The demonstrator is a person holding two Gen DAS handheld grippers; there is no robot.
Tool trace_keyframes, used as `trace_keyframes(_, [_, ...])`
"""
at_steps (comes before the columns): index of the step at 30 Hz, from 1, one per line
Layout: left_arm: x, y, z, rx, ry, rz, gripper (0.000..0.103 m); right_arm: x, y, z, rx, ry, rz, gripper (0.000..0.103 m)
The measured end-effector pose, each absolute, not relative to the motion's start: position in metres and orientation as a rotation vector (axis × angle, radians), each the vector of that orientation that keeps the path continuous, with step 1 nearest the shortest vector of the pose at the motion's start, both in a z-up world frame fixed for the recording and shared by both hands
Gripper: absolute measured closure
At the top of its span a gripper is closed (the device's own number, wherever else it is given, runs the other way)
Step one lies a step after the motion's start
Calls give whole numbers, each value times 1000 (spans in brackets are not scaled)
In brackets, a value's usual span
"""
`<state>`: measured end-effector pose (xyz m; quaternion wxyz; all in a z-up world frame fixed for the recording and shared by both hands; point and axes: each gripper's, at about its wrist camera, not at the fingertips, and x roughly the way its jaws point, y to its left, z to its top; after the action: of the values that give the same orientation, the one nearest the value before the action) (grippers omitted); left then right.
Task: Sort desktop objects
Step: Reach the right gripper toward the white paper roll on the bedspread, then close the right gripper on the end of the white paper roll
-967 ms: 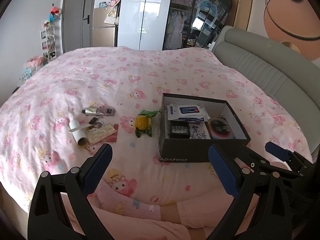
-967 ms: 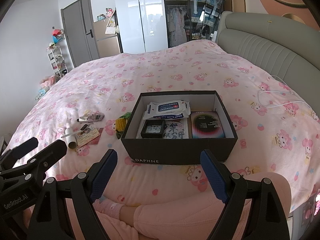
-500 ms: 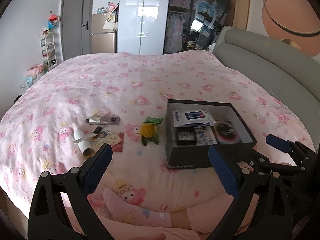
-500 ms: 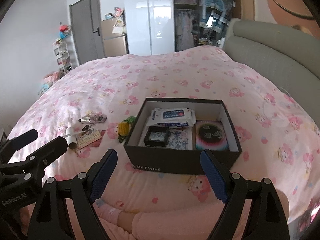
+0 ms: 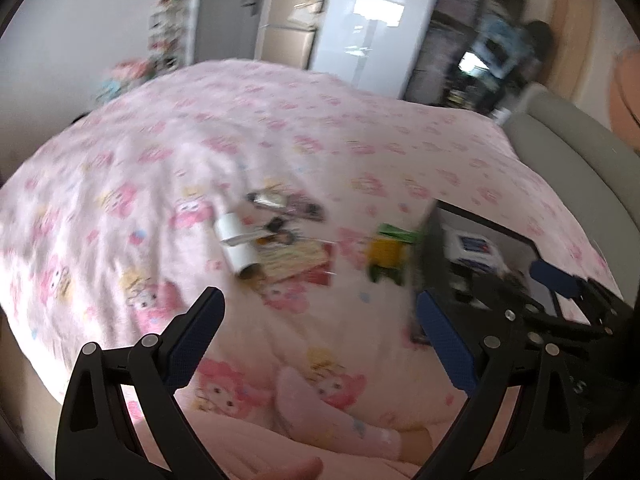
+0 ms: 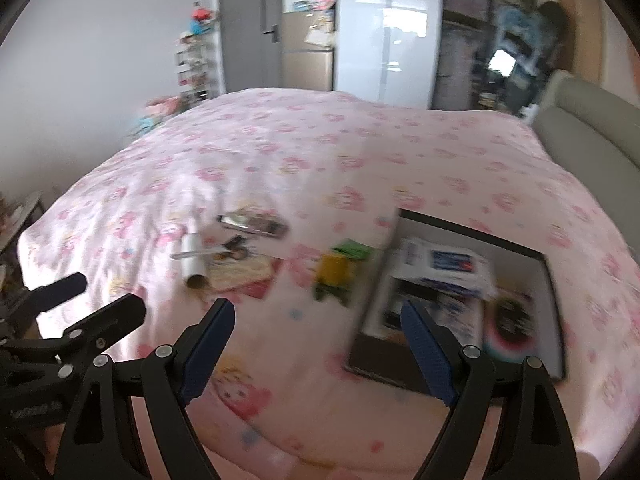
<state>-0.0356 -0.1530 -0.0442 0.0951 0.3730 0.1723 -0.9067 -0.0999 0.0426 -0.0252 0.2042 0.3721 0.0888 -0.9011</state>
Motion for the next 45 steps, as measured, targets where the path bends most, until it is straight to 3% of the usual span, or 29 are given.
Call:
trace_keyframes(7, [-85, -235, -82, 1156, 778, -2449, 21, -140, -20, -62, 1134, 262, -2356, 19])
trace_keyframes(9, [-100, -253, -96, 1183, 856, -2393, 32, -151, -39, -79, 1169, 277, -2304, 21])
trace_keyframes(14, [-125, -279, -132, 1234, 958, -2263, 54, -172, -79, -121, 1274, 310, -2177, 60])
trace_keyframes(16, [-123, -288, -150, 1254, 1004, -2193, 60, -176, -93, -136, 1302, 329, -2134, 66])
trace_keyframes(24, [-119, -307, -186, 1295, 1171, -2060, 61, -192, -140, -193, 1384, 440, -2063, 66])
trace_keyframes(33, [-134, -306, -205, 1365, 1210, -2022, 61, -209, -162, -208, 1379, 362, -2028, 66])
trace_keyframes(35, [-135, -307, -205, 1366, 1216, -2019, 61, -211, -164, -210, 1376, 336, -2016, 84])
trace_keyframes(38, [-137, -305, -203, 1365, 1208, -2024, 61, -214, -159, -208, 1368, 254, -2015, 97])
trace_keyframes(45, [-142, -303, -201, 1380, 1205, -2033, 61, -212, -137, -182, 1278, 186, -2084, 101])
